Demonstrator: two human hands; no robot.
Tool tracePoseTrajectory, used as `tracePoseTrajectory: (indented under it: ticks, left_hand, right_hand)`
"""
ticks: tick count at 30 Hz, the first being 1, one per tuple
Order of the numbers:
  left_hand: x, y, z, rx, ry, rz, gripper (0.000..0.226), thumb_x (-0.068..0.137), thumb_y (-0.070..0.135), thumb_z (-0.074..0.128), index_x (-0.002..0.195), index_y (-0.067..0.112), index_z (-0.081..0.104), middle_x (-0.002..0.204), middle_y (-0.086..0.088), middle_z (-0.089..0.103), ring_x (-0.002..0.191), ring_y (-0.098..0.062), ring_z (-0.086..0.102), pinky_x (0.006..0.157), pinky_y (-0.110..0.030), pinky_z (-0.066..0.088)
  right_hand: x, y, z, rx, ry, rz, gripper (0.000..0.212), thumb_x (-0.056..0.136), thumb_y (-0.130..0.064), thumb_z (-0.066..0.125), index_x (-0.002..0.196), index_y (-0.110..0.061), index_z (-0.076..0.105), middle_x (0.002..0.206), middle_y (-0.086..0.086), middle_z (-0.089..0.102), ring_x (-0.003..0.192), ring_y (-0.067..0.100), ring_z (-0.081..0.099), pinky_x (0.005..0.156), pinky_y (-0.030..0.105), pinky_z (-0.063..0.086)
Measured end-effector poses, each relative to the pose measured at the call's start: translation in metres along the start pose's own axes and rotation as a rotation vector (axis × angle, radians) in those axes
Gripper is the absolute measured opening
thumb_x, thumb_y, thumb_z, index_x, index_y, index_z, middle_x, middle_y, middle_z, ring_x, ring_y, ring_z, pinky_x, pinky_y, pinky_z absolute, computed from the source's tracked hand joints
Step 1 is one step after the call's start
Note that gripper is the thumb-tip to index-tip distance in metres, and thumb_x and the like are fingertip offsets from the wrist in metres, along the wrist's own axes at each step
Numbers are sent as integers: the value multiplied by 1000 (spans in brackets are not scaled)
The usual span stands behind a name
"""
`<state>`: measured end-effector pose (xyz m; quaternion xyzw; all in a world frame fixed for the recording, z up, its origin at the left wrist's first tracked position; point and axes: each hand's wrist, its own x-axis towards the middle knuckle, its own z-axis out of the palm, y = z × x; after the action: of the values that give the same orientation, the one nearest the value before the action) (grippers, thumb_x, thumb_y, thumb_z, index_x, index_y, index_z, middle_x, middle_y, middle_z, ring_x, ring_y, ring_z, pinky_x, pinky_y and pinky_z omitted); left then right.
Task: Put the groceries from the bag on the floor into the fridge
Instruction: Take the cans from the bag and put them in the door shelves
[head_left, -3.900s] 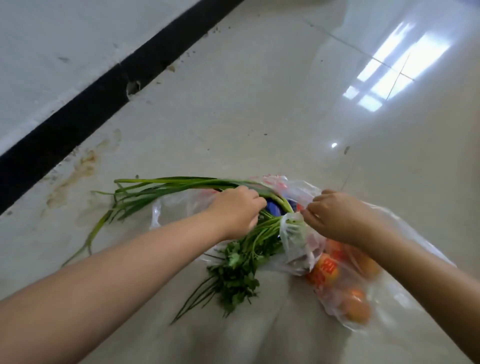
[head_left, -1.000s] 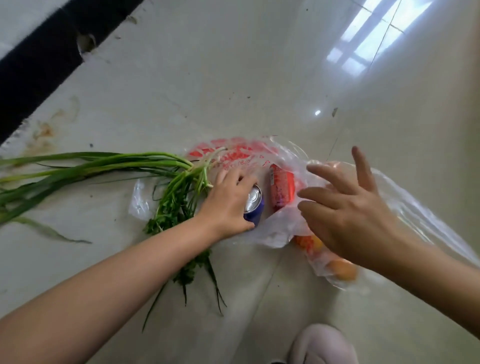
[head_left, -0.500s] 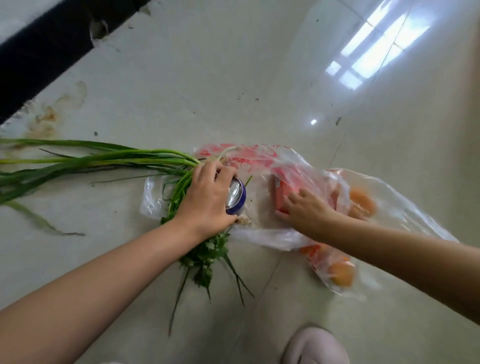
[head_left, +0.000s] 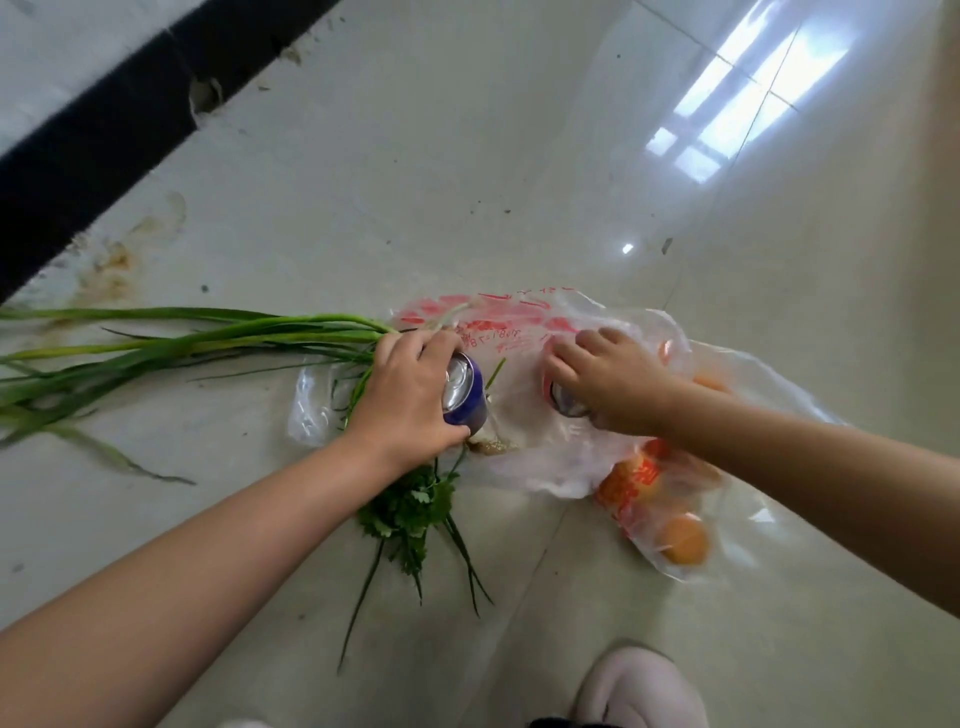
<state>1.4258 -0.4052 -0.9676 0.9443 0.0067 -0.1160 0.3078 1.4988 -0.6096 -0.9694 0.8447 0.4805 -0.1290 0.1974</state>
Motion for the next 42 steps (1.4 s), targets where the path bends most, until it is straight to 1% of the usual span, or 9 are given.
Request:
tracePoseTrajectory:
  ticks: [4, 9, 16, 22, 26, 30, 34, 37, 42]
  left_hand:
    - [-11, 19, -32, -19, -23, -39, 74, 66, 22, 80, 130, 11, 45, 126, -7, 51, 121, -27, 39, 99, -30, 34]
    - [-40, 79, -115, -6, -14, -40, 66, 68, 19, 78, 126, 7, 49, 123, -10, 53, 116, -28, 44, 95, -29, 36]
    - [-79, 226, -266, 150, -3, 165, 66, 50, 15, 89, 108, 0, 61, 100, -16, 65, 91, -36, 58, 76, -30, 40]
    - [-97, 404, -390, 226, 57, 395, 66, 39, 29, 92, 95, 11, 64, 83, -4, 69, 73, -28, 64, 51, -23, 41]
    - [-110, 528, -451, 144, 118, 545, 74, 52, 30, 88, 119, 15, 59, 109, -2, 67, 101, -28, 58, 73, -29, 47]
    - [-134, 647, -484, -18, 99, 699, 89, 58, 27, 86, 135, 23, 42, 121, -1, 60, 116, -22, 49, 83, -23, 35]
    - [-167, 762, -485, -162, 153, 935, 86, 54, 24, 89, 130, 15, 49, 117, -6, 65, 111, -27, 55, 82, -22, 31]
    - [-187, 838, -475, -216, 154, 1029, 84, 52, 25, 89, 126, 12, 51, 116, -7, 65, 107, -27, 57, 80, -21, 33]
    - [-215, 976, -434, -252, 198, 1207, 79, 54, 26, 88, 123, 9, 54, 112, -10, 67, 93, -16, 51, 76, -21, 35]
  right_hand:
    - [-20, -5, -44, 460, -7, 274, 71, 76, -24, 66, 137, -10, 34, 138, 10, 41, 122, 30, 45, 94, 36, 45]
    - [-65, -17, -139, 907, 194, 558, 74, 66, -21, 76, 132, -13, 43, 127, 9, 48, 109, 24, 51, 80, 19, 35]
    - [-185, 17, -316, 1138, 401, 836, 73, 54, -17, 81, 121, -8, 52, 100, -1, 41, 92, 16, 46, 79, 20, 37]
    - [-330, 75, -474, 1153, 644, 1054, 78, 46, -24, 82, 116, -7, 55, 99, -2, 44, 95, 22, 54, 77, 12, 37]
    - [-430, 106, -560, 1119, 926, 1219, 95, 34, -56, 62, 117, -10, 53, 99, -5, 49, 87, 8, 49, 72, -10, 32]
    - [-534, 124, -615, 936, 1144, 1312, 82, 42, -34, 77, 116, -11, 52, 96, -11, 50, 85, 3, 49, 75, -11, 31]
    - [-641, 142, -648, 792, 1326, 1403, 63, 44, -31, 74, 102, -30, 47, 93, -15, 52, 81, -8, 51, 73, -11, 32]
    - [-710, 160, -660, 671, 1365, 1440, 63, 43, -41, 70, 102, -26, 53, 87, -25, 48, 85, -5, 48, 75, -3, 36]
    - [-852, 196, -657, 534, 1414, 1472, 61, 51, -21, 84, 98, -28, 46, 86, -24, 46, 84, 3, 50, 71, -3, 39]
